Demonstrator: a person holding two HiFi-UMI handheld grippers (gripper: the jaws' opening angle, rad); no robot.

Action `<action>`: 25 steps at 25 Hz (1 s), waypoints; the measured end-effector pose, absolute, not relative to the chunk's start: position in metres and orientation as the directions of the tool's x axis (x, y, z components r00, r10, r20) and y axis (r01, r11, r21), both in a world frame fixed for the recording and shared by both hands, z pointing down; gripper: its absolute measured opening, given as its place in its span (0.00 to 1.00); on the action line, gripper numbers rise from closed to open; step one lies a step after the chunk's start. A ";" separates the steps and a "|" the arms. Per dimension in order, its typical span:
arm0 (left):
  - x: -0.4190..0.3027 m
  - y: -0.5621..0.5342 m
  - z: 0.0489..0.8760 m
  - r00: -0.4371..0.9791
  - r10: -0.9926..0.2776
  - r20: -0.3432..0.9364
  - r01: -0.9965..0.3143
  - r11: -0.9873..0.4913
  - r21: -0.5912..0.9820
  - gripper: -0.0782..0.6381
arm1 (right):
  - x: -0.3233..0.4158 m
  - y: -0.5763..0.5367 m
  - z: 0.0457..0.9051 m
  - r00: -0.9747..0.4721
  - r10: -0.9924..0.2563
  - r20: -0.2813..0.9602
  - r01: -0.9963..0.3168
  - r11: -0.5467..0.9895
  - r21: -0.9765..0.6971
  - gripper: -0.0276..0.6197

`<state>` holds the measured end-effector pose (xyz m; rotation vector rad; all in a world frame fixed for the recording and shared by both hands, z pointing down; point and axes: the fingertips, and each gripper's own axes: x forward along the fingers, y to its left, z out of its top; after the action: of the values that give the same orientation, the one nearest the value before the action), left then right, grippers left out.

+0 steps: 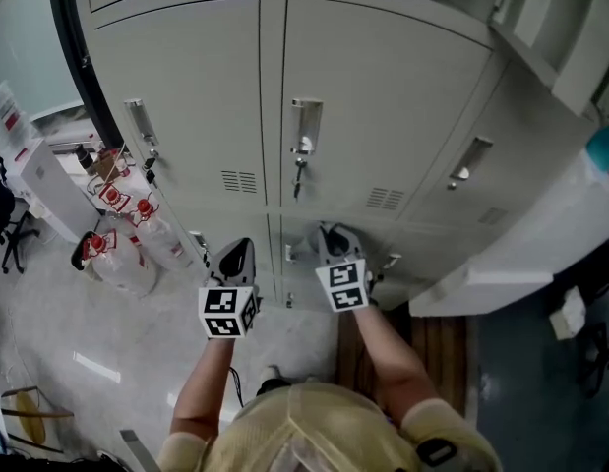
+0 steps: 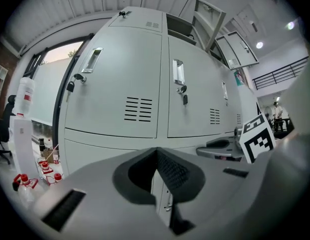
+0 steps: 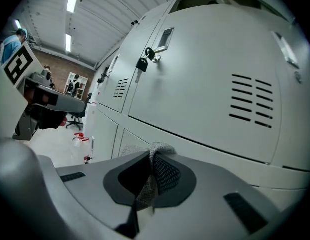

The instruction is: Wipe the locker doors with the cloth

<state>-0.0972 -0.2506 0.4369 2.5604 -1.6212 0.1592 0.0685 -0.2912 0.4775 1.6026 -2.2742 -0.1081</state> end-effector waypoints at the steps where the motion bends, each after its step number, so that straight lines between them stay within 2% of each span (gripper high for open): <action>1: -0.091 -0.251 0.437 0.438 -0.887 0.149 -0.899 -0.437 0.040 0.11 | 0.075 -0.289 0.478 -0.283 -0.927 0.246 -0.901 0.345 0.264 0.05; 14: -0.016 -0.251 0.448 0.565 -0.806 0.173 -0.822 -0.567 0.043 0.11 | 0.161 -0.267 0.479 -0.126 -0.956 0.264 -0.943 0.198 0.267 0.05; 25: 0.017 -0.247 0.454 0.606 -0.773 0.188 -0.791 -0.611 0.036 0.11 | 0.208 -0.255 0.484 -0.051 -0.960 0.277 -0.959 0.125 0.255 0.05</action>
<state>0.0169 -0.2472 0.4541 2.7103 -1.3247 0.2335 0.2080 -0.2550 0.4837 1.8574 -2.0352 -0.0028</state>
